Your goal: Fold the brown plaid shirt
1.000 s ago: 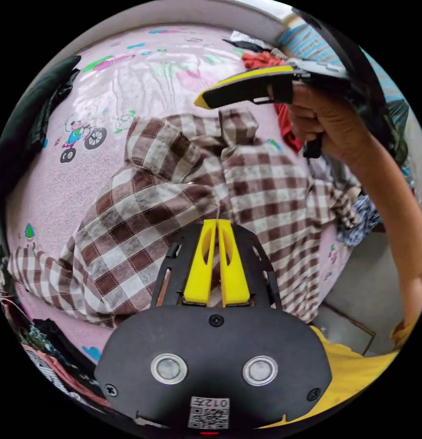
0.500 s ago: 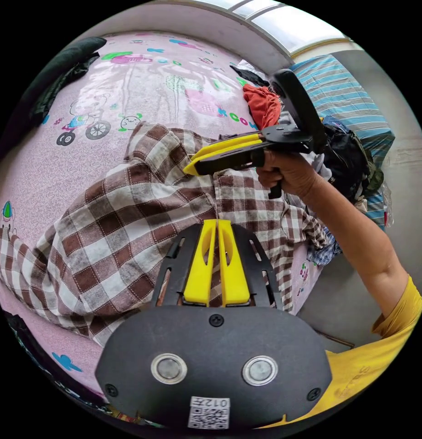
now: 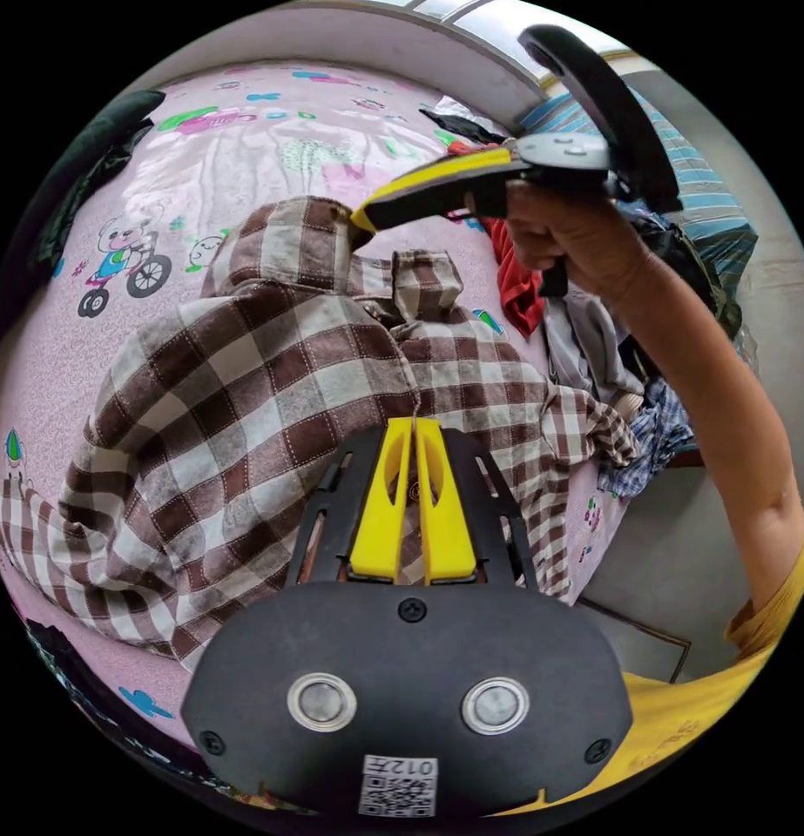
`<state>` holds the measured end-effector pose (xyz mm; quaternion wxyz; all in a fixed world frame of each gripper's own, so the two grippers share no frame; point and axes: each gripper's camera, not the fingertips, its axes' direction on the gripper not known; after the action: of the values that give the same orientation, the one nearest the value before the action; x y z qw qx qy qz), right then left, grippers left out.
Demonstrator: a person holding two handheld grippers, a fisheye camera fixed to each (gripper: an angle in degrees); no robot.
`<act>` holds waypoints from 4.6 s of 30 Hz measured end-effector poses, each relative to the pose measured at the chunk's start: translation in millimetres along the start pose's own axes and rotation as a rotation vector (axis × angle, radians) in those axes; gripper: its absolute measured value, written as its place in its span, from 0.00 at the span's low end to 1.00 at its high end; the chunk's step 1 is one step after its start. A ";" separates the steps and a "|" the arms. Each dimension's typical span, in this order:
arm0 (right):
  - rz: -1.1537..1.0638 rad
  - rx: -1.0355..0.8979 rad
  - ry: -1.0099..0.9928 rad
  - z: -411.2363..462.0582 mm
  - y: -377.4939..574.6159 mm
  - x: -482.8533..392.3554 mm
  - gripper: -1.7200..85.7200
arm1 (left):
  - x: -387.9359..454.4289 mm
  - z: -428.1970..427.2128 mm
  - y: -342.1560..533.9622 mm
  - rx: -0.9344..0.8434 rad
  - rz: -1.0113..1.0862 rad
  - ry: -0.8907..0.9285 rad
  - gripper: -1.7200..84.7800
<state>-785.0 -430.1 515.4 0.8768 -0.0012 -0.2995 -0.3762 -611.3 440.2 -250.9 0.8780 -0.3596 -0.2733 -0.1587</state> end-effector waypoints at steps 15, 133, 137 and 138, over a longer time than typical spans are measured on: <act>0.134 -0.210 0.127 34.5 11.2 -13.4 0.03 | 60.4 -29.0 -8.9 -0.098 0.064 -0.038 0.03; -0.030 -0.103 -0.181 84.9 689.2 -432.5 0.04 | 629.1 -254.7 392.2 -0.263 0.747 -0.802 0.02; -0.144 -0.153 -0.185 69.0 692.5 -420.7 0.03 | 636.1 -272.8 377.5 -0.266 0.665 -0.626 0.02; -0.152 -0.165 -0.196 73.1 692.7 -419.2 0.03 | 632.8 -263.0 372.7 -0.297 0.650 -0.597 0.02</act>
<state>-591.2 359.4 509.5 0.8094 -0.0871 -0.3509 -0.4628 168.4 456.8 -233.8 0.7042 -0.5783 -0.3616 0.1976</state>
